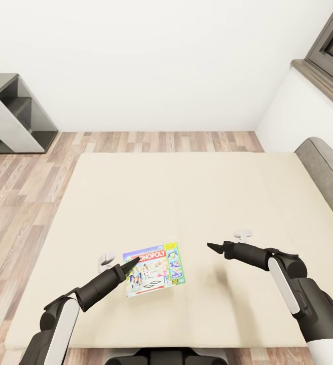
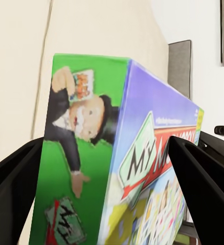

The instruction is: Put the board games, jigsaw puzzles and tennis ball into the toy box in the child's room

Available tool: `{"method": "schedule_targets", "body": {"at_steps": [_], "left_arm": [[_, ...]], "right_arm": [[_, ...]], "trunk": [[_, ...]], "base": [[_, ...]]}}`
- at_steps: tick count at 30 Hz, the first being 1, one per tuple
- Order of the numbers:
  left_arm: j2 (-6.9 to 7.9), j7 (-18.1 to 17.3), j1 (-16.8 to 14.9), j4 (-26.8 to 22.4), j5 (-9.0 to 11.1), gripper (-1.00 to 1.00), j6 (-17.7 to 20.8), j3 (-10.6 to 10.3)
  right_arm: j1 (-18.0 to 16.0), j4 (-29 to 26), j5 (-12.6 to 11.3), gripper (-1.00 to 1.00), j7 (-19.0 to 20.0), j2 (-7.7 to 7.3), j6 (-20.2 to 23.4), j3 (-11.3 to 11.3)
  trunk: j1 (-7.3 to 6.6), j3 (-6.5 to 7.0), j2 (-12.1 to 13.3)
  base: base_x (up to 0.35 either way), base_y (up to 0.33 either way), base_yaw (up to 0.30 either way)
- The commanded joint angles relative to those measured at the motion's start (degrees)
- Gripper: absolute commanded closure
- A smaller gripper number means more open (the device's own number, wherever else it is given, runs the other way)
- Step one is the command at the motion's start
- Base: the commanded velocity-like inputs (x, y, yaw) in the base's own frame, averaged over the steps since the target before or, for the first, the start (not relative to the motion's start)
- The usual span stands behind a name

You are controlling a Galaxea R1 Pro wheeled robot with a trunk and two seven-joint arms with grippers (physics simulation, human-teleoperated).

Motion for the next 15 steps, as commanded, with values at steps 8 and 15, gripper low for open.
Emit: {"method": "schedule_targets", "body": {"at_steps": [8, 15], "left_arm": [[-0.06, -0.19, -0.03, -0.02, 0.07, 1.00, 0.36, 0.14], [-0.06, -0.19, -0.03, -0.02, 0.12, 1.00, 0.36, 0.14]], "right_arm": [[-0.03, -0.04, -0.24, -1.00, -0.05, -0.04, 0.30, 0.08], [-0.03, -0.04, -0.24, -1.00, -0.05, -0.04, 0.29, 0.09]], "trunk": [[0.03, 0.69, -0.09], [0.03, 1.35, -0.09]], "base": [[0.000, 0.000, 0.000], [0.000, 0.000, 0.000]]}}
